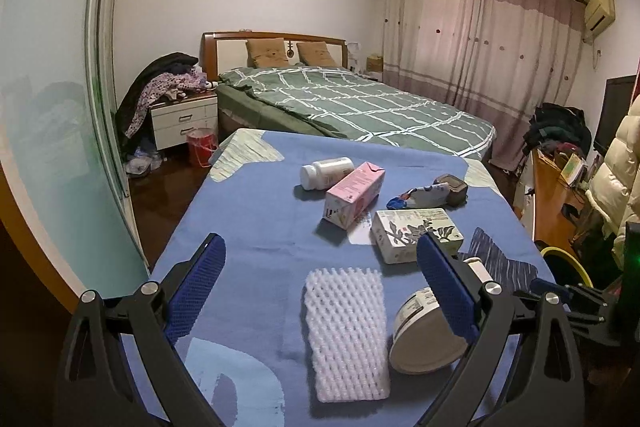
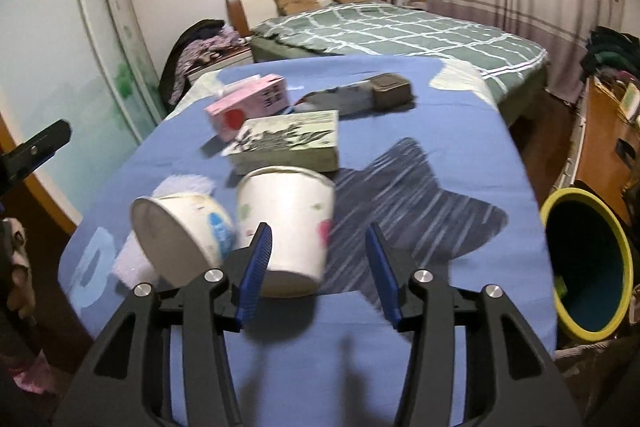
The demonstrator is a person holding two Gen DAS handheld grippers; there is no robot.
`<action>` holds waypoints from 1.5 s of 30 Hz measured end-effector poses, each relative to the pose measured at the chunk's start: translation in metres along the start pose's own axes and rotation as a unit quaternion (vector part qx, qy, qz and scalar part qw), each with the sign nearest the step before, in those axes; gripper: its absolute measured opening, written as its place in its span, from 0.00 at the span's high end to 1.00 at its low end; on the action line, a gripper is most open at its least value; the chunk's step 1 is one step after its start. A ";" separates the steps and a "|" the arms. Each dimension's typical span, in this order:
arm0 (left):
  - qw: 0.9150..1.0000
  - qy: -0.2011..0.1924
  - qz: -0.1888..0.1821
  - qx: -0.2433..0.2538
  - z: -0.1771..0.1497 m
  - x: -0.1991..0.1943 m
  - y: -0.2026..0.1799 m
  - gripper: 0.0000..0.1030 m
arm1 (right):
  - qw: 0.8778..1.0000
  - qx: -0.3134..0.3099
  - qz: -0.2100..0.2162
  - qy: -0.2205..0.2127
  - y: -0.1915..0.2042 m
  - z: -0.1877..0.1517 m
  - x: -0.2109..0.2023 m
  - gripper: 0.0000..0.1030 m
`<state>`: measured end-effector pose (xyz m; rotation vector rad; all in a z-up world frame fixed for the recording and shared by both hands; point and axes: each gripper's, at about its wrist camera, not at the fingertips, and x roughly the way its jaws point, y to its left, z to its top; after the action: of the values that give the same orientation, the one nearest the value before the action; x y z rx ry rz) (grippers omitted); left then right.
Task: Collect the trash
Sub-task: 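Grasp the white paper cup with the right gripper and lift it, then carry the paper cup with the right gripper and drop it into the bin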
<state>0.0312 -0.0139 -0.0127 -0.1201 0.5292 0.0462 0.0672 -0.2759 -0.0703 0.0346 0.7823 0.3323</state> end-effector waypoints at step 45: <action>0.996 0.054 -0.046 0.054 -0.023 0.034 -0.046 0.08 | 0.980 0.153 -0.120 -0.036 -0.144 -0.012 -0.020 0.46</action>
<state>0.0518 -0.0618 -0.0450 -0.0421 0.6315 -0.0790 0.0864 -0.4198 -0.0871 0.2374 0.7519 -0.0207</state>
